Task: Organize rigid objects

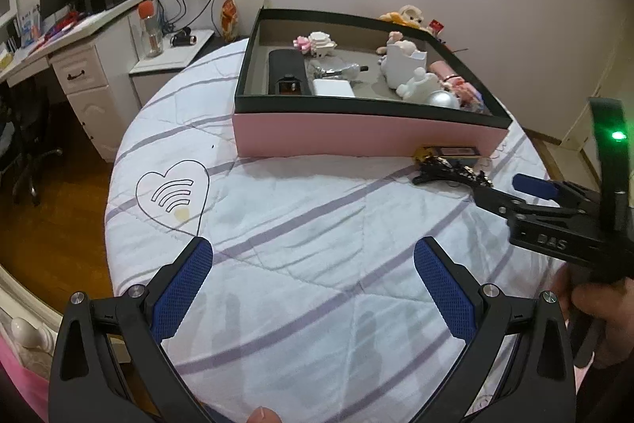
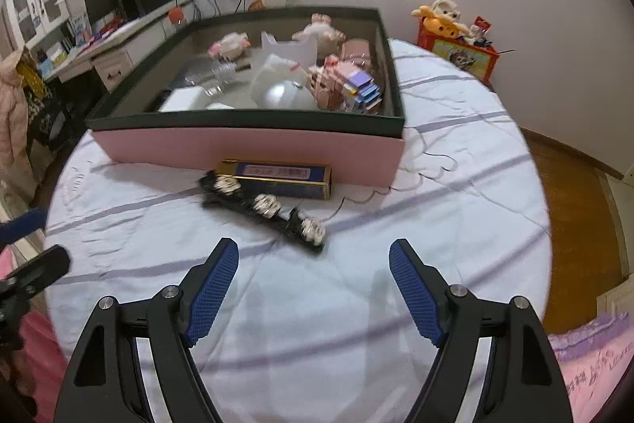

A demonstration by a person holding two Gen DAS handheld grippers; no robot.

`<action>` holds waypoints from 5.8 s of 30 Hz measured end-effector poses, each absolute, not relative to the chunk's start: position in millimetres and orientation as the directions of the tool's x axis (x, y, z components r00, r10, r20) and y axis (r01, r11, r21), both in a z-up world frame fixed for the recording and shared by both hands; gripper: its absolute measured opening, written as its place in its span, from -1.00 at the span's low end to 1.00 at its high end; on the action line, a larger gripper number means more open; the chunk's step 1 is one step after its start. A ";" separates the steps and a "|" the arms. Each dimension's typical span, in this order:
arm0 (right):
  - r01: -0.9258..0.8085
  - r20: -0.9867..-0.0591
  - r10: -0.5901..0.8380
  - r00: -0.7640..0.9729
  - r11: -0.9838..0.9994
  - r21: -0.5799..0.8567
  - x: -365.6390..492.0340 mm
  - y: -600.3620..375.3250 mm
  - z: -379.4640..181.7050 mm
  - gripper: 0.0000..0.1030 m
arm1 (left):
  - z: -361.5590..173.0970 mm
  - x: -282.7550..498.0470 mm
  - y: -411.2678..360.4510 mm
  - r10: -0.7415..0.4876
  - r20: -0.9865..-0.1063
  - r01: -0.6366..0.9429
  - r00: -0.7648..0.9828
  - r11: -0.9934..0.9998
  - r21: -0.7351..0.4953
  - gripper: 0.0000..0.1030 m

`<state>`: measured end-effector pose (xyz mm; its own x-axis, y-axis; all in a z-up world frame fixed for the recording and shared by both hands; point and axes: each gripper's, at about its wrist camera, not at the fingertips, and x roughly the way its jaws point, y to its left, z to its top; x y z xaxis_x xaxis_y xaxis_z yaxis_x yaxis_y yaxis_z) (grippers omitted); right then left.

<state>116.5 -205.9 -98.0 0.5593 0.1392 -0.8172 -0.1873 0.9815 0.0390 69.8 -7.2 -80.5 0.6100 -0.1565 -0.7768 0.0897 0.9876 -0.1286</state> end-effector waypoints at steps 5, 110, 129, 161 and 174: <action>-0.241 -0.821 0.168 0.545 0.970 0.039 129.0 -198.3 -109.4 0.55 | -84.9 82.4 -8.1 -0.159 -0.781 0.088 0.604 0.987 -0.132 0.99; -0.349 -0.660 0.385 0.645 0.917 0.194 135.1 -198.7 -1.6 -0.70 | -13.9 152.1 -13.3 -0.143 -0.647 0.062 0.749 0.987 -0.146 0.62; -0.323 -0.812 0.313 0.493 0.932 0.163 317.9 -144.9 -50.2 -0.69 | -57.7 311.1 -16.1 -0.163 -0.756 0.094 0.634 0.986 -0.134 0.62; -0.213 -0.713 0.282 0.642 0.959 0.187 228.0 -181.9 15.8 1.00 | 30.8 190.9 5.8 -0.064 -0.662 0.034 0.747 0.998 -0.057 1.00; -0.158 -0.616 0.217 0.757 0.976 0.149 91.6 -196.9 70.8 1.00 | 73.0 82.3 1.7 -0.081 -0.575 0.050 0.814 0.996 -0.069 1.00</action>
